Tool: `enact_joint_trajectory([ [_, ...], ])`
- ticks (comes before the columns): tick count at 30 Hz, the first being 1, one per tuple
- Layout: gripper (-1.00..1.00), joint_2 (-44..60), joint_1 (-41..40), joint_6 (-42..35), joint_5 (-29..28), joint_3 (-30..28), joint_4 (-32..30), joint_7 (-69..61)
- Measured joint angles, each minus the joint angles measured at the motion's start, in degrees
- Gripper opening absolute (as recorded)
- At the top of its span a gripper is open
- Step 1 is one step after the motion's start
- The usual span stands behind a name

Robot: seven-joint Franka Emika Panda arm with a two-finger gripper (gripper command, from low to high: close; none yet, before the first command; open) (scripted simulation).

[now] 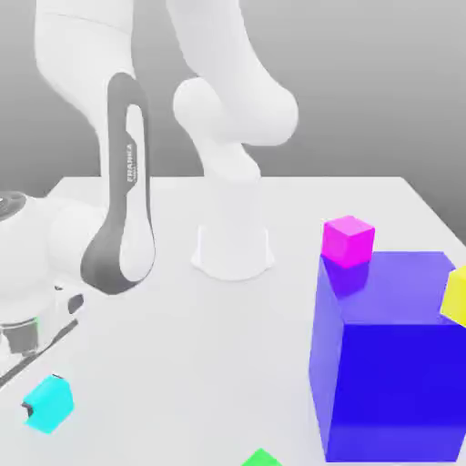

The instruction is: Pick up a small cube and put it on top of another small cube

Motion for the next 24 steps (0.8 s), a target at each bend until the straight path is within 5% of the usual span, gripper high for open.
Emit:
enact_joint_trajectory([
  [6, -1.00, -9.10, -0.33, -7.62, 0.61, 1.32, -1.61, -0.80],
  [16, -1.00, -10.16, 14.06, -16.78, -5.43, 15.92, 5.33, -9.16],
  [20, -1.00, -4.16, 18.57, -13.32, -10.40, 16.50, 7.55, -8.27],
  [21, 1.00, -2.44, 19.32, -11.91, -11.55, 15.79, 7.74, -7.55],
  [24, 1.00, -2.44, 19.32, -11.91, -11.55, 15.79, 7.74, -7.55],
])
